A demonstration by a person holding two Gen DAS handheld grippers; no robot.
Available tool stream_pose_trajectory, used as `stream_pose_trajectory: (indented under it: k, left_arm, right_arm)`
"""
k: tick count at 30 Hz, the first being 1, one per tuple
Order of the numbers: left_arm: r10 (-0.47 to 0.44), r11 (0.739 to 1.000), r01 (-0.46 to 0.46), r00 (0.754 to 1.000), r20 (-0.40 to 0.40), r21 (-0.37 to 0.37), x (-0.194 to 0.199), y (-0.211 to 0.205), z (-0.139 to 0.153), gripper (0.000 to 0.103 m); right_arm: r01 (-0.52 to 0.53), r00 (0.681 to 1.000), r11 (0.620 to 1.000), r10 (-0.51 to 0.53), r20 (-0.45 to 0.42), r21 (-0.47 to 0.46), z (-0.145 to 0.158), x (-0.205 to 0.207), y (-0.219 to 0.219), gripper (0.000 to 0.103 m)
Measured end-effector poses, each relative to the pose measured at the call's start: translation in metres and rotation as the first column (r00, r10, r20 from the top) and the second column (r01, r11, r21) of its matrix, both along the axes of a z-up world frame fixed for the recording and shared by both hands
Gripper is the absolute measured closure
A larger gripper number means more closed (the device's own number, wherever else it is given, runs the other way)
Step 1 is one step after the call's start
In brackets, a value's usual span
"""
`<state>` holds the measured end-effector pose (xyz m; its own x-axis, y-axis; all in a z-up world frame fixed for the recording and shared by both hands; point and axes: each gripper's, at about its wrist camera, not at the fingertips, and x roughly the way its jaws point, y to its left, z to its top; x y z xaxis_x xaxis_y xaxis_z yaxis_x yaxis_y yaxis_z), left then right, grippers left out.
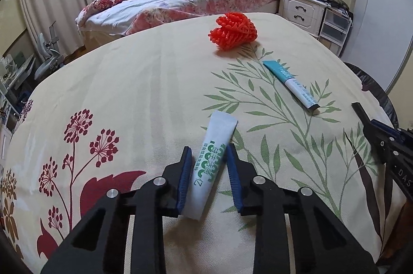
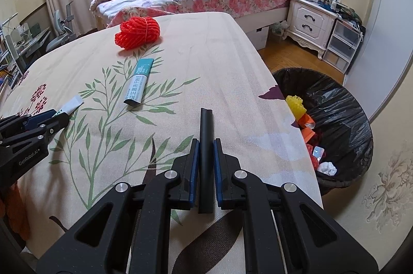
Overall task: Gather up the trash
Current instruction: 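Lower left gripper onto the white toothpaste tube and close it, then carry the white tube and black stick with both grippers over the bin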
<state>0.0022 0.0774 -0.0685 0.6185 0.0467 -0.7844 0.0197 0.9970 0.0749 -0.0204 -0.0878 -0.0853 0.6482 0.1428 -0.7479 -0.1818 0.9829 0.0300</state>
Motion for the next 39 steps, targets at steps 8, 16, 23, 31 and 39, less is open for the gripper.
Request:
stream_pose_trajectory:
  k: [8, 16, 23, 31, 39]
  left_arm:
    - [0.004, 1.0, -0.004, 1.0, 0.007, 0.015, -0.001, -0.005, -0.001, 0.085]
    - [0.01, 1.0, -0.01, 1.0, 0.013, -0.003, -0.004, -0.002, 0.001, 0.085]
    - [0.016, 1.0, -0.015, 0.999, 0.029, -0.021, -0.008, 0.0, 0.004, 0.085]
    - [0.014, 0.999, -0.011, 0.998, 0.056, -0.049, -0.011, 0.0, 0.008, 0.086]
    - [-0.001, 0.997, 0.009, 0.995, 0.104, -0.072, -0.01, -0.008, 0.02, 0.086]
  right_arm:
    - [0.001, 1.0, 1.0, -0.001, 0.001, -0.001, 0.0, 0.001, 0.0, 0.092]
    - [0.001, 1.0, 1.0, -0.001, 0.001, -0.003, 0.0, 0.0, 0.0, 0.092]
    - [0.009, 1.0, 1.0, -0.009, 0.003, 0.0, 0.002, 0.004, -0.004, 0.092]
    - [0.023, 1.0, 1.0, -0.023, 0.013, 0.004, 0.004, 0.005, -0.009, 0.092]
    - [0.041, 0.998, 0.999, -0.041, 0.048, 0.015, 0.015, 0.005, -0.016, 0.092]
